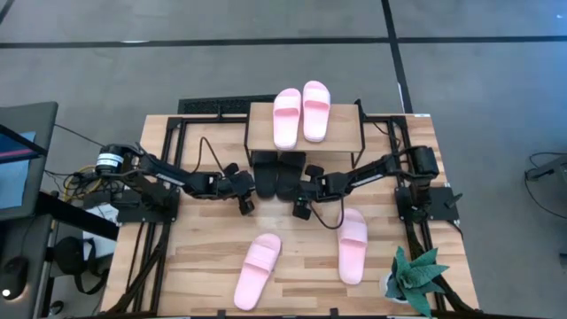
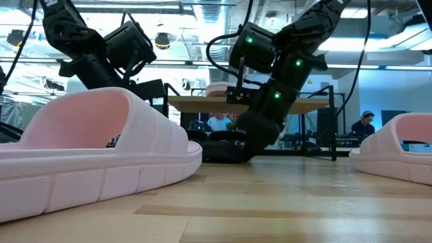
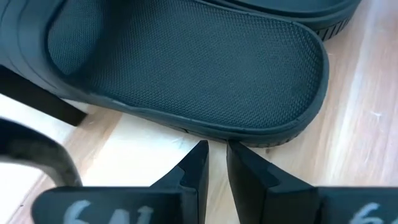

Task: Pick and place slides into the shelf
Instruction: Adjust the black slides under the shelf

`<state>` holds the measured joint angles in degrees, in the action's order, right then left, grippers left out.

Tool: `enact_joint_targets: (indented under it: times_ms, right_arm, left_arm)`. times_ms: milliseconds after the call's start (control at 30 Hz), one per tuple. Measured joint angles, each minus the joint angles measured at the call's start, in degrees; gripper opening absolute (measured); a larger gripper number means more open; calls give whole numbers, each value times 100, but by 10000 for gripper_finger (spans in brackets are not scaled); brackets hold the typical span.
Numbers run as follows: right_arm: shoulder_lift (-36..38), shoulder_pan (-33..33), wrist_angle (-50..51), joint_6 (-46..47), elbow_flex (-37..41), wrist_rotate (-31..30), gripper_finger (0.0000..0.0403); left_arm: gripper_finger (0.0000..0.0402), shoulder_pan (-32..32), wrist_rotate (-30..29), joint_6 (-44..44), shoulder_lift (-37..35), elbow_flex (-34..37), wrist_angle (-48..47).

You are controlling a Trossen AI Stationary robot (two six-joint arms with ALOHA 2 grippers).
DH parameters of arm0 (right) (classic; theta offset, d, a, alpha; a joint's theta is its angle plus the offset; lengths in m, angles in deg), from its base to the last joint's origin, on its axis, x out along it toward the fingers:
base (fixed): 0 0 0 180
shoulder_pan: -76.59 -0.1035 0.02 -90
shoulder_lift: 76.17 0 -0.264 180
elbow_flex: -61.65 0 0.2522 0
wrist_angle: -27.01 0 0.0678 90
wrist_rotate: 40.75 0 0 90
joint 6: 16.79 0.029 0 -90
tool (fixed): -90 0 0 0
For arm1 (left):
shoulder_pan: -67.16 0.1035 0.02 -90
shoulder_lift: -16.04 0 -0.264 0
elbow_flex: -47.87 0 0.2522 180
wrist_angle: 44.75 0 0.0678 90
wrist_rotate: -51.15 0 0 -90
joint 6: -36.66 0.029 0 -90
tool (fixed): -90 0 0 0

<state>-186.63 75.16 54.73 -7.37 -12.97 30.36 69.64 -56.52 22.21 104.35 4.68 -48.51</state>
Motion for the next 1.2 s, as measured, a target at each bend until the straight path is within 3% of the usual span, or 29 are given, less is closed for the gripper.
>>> enact_joint_targets:
  times_ms: [1200]
  right_arm:
    - [-9,684,-104,-397,-205,109,1]
  left_arm:
    - [48,852,88,390,-7,-4,49]
